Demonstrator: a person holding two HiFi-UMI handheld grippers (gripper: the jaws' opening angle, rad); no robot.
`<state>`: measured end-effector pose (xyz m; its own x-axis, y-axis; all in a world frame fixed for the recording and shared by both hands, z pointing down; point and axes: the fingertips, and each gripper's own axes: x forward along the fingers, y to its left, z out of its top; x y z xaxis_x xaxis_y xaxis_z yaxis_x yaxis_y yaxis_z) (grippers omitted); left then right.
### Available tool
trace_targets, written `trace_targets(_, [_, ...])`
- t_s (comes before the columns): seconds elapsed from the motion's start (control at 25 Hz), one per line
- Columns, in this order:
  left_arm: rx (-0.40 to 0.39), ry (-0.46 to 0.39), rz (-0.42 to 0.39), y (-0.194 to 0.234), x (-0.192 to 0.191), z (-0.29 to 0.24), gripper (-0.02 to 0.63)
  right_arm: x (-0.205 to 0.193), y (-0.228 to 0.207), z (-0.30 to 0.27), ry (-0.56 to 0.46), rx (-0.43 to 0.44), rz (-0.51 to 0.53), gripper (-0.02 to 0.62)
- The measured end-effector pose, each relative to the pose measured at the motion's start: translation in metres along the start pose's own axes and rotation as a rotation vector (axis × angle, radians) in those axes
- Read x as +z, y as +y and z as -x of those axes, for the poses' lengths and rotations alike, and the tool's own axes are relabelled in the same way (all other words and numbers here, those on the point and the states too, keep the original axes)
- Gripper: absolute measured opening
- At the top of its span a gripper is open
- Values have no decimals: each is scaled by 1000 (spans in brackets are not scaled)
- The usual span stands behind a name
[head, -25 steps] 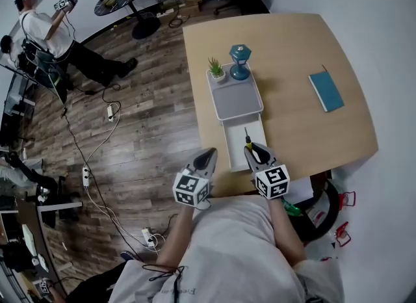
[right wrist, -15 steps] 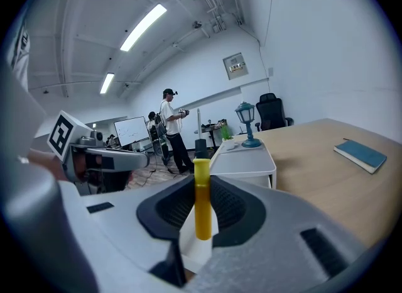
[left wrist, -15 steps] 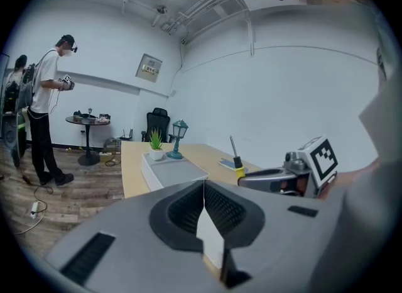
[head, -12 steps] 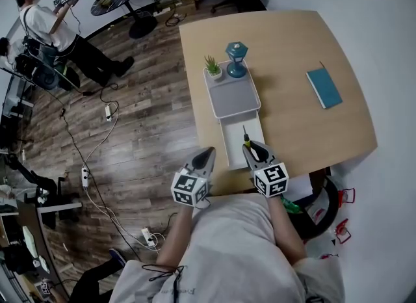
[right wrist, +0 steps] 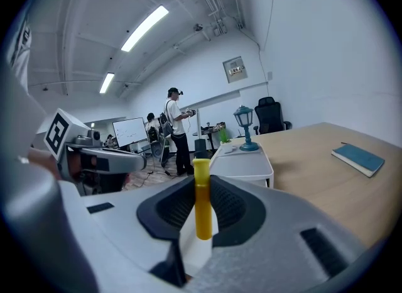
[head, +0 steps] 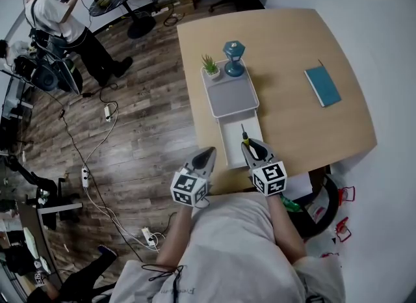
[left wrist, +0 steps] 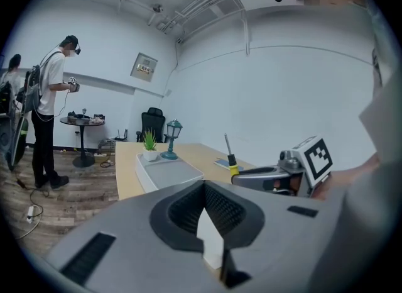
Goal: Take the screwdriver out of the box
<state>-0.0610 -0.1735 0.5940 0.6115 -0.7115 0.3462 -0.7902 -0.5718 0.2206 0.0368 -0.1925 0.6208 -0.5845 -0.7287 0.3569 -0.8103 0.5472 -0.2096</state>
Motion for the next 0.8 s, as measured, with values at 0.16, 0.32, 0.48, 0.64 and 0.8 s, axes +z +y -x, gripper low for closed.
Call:
trace_targets(0.16, [-13, 0, -10, -2, 0, -1, 5, -1, -1, 0, -4, 1, -10, 77])
trace_targets(0.32, [-14, -5, -13, -5, 1, 1, 5, 0, 0, 3, -9, -1, -18, 77])
trace_targets(0.48, [4, -25, -21, -1, 5, 3, 5, -1, 0, 2, -11, 1, -22, 77])
trace_targets(0.64, [-4, -24, -18, -3, 3, 4, 5, -3, -1, 4, -12, -1, -53, 77])
trace_targets(0.8, [-5, -29, -19, -2, 4, 4, 5, -4, -1, 2, -12, 0, -61, 77])
